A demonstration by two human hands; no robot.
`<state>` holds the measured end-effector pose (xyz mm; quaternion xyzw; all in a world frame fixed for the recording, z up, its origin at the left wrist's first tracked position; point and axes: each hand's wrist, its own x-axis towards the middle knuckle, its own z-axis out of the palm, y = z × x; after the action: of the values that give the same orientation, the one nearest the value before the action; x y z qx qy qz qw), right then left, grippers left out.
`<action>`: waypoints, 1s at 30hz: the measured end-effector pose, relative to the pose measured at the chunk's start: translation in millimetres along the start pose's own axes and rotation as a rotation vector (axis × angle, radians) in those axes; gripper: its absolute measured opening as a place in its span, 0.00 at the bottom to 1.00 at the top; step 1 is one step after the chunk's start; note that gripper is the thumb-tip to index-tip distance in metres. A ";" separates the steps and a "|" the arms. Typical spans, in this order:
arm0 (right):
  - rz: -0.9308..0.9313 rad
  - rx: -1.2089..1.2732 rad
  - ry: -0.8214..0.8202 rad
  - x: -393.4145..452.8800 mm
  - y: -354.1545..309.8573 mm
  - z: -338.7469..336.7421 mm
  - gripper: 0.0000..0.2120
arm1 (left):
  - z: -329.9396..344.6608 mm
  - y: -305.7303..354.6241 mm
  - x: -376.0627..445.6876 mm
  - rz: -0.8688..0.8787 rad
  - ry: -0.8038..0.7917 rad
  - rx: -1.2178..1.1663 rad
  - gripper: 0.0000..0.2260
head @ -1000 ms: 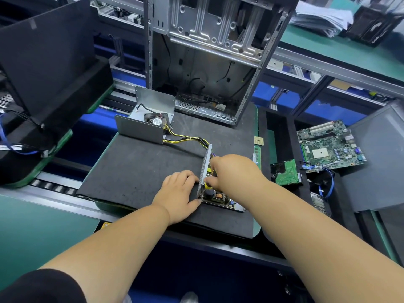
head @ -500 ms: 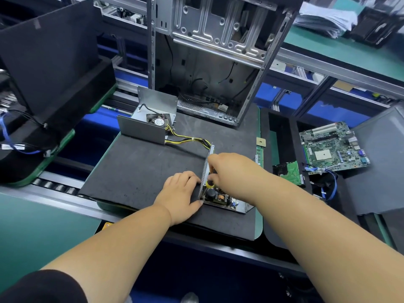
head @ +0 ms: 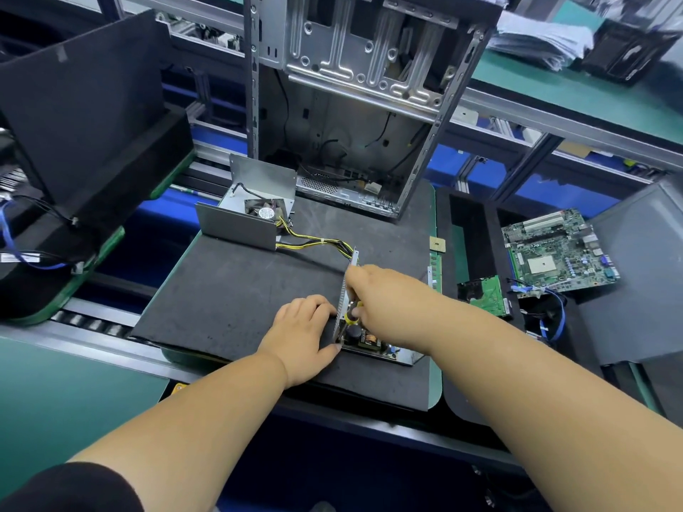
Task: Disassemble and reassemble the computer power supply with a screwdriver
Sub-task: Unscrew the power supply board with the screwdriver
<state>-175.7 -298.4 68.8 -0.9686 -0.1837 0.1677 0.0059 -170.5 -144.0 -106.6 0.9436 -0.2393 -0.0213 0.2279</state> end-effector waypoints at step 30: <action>0.137 -0.092 0.092 9.8 9.7 10.2 0.16 | 2.1 -2.3 0.0 0.004 0.017 0.009 0.28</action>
<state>-167.0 -304.4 55.4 -0.9848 -0.1241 0.1142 -0.0413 -169.8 -143.1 -109.5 0.9442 -0.2395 -0.0119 0.2259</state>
